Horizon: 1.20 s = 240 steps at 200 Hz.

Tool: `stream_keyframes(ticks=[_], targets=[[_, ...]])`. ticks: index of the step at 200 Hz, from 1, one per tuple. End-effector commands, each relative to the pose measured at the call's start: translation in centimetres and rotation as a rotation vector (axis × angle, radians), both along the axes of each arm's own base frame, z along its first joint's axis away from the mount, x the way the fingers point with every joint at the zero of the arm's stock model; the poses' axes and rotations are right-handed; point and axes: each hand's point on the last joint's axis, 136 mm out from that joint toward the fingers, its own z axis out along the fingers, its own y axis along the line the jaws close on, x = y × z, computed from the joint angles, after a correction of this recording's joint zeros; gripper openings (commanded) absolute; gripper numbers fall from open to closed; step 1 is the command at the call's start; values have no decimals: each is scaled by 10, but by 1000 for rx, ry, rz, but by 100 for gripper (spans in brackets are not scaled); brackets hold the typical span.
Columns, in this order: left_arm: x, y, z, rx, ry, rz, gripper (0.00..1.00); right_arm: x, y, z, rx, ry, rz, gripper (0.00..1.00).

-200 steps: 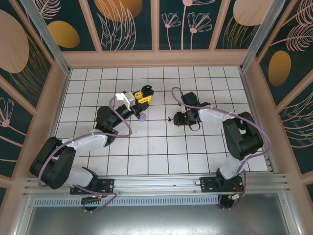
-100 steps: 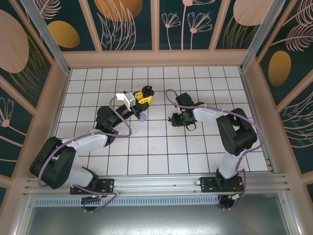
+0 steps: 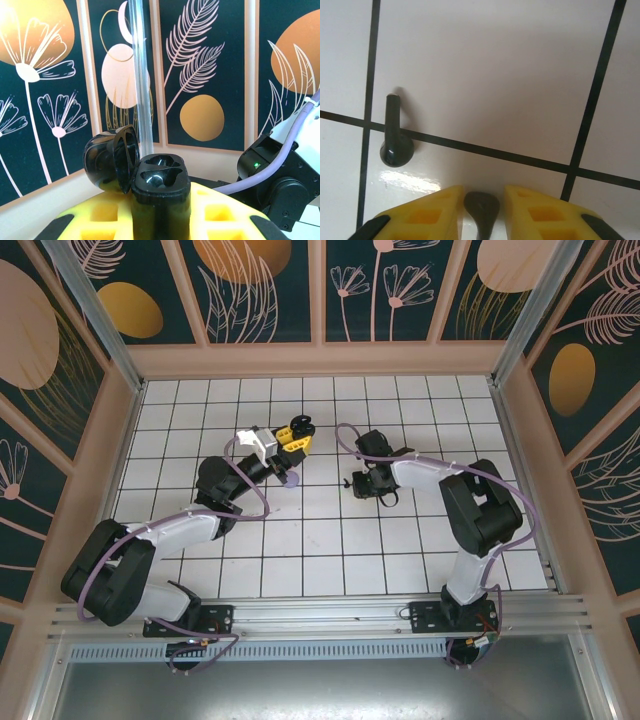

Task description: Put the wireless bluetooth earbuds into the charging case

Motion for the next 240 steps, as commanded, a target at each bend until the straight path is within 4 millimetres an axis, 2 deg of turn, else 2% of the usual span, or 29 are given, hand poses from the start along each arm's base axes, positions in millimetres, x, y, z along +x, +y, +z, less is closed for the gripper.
stream_keyframes(ticks=[1,39,55,76,99,118,137,169,193,204,221,240], targets=[[-3,-1,17,-17,-55,-7,0,-2,-1,-14,-34,27,-2,24],[-2,-1,17,-18,-50,-7,0,-4,7,-9,-30,15,14,15],[-2,-1,17,-18,-48,-7,0,-2,8,-1,-20,-3,9,13],[-2,-1,18,-18,-49,-8,0,2,9,16,-6,-42,-4,9],[-3,-1,18,-13,-53,-8,0,9,10,51,29,-113,-21,9],[-5,-2,19,-5,-65,-14,0,14,9,92,62,-201,-39,8],[-7,-3,18,10,-75,-24,0,16,9,145,113,-304,-48,8],[-10,-7,19,36,-88,-49,0,12,16,249,227,-502,-31,8],[-11,-14,20,58,-88,-91,0,1,32,328,318,-661,19,8],[-12,-17,20,67,-92,-114,0,-6,41,358,355,-724,47,8],[-14,-20,21,71,-100,-133,0,-17,56,391,413,-793,96,8],[-13,-22,21,74,-98,-140,0,-28,74,410,465,-836,160,8]])
